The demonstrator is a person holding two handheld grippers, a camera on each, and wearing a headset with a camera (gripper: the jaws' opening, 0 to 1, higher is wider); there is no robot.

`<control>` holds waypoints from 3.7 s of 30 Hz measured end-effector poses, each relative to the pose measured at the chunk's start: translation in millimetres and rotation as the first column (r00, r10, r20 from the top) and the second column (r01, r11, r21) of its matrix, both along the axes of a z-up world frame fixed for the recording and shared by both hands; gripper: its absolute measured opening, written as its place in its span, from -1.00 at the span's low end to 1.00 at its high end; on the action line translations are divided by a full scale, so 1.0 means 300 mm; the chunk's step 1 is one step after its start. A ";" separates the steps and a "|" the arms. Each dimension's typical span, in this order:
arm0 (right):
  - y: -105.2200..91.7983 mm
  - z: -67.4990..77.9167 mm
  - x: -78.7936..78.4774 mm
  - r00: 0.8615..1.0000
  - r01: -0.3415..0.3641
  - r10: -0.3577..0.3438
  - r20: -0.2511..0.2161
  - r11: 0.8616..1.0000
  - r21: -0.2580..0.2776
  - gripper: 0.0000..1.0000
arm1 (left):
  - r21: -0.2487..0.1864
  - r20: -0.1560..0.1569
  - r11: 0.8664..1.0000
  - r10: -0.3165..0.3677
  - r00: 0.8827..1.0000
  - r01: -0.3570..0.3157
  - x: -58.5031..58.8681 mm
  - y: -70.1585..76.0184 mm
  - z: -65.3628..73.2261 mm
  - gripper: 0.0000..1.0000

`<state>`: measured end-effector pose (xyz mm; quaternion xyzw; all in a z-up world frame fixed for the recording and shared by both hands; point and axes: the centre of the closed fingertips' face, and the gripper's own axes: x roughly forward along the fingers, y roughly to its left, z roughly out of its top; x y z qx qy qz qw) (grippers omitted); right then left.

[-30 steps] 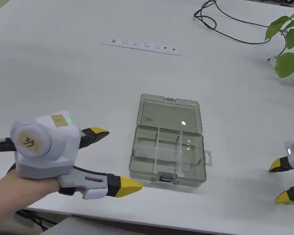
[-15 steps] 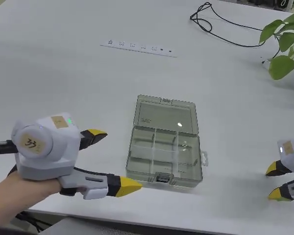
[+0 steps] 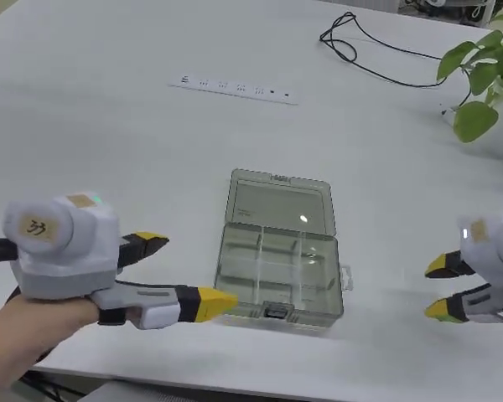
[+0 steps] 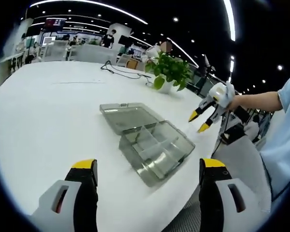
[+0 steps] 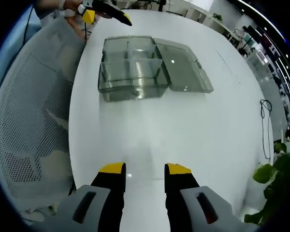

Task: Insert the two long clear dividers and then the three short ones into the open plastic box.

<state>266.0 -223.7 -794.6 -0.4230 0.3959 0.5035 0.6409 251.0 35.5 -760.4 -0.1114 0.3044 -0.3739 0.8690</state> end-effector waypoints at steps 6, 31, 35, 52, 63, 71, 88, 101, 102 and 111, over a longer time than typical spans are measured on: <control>0.145 0.062 0.022 0.995 -0.077 0.073 0.074 0.996 0.050 -0.36 | -0.092 -0.102 0.994 0.041 0.994 -0.050 0.021 -0.042 0.037 0.64; 0.577 0.126 -0.024 0.947 -0.267 0.241 0.214 0.958 0.104 -0.36 | -0.255 -0.392 0.964 -0.031 0.919 -0.076 0.017 -0.288 0.024 -0.44; 0.614 0.132 -0.034 0.944 -0.283 0.254 0.212 0.952 0.120 -0.36 | -0.271 -0.407 0.958 -0.025 0.913 -0.094 0.018 -0.271 0.021 -0.65; 0.628 0.136 -0.085 0.929 -0.340 0.310 0.203 0.930 0.138 -0.35 | -0.338 -0.447 0.936 -0.066 0.892 -0.100 -0.014 -0.265 0.035 -1.00; 0.620 0.234 -0.057 0.971 -0.238 0.222 0.086 0.923 0.304 0.18 | -0.170 -0.172 0.963 -0.238 0.956 0.210 -0.060 -0.275 0.048 -1.00; 0.584 0.254 -0.096 0.956 -0.227 0.273 -0.107 0.921 0.316 -0.18 | -0.162 -0.021 0.923 -0.357 0.934 0.349 -0.096 -0.301 0.091 -1.00; 0.591 0.232 -0.211 0.883 -0.206 0.304 -0.357 0.936 0.286 -0.87 | -0.059 0.175 0.862 -0.487 0.856 0.503 -0.154 -0.321 0.113 -1.00; 0.573 0.229 -0.224 0.858 -0.238 0.326 -0.397 0.937 0.255 -0.95 | -0.038 0.214 0.853 -0.502 0.838 0.520 -0.154 -0.331 0.115 -1.00; 0.571 0.229 -0.228 0.854 -0.228 0.314 -0.414 0.942 0.245 -0.95 | -0.041 0.213 0.851 -0.504 0.837 0.523 -0.157 -0.333 0.115 -1.00; 0.583 0.233 -0.212 0.864 -0.249 0.321 -0.387 0.942 0.226 -0.96 | -0.048 0.216 0.869 -0.473 0.854 0.493 -0.138 -0.327 0.115 -1.00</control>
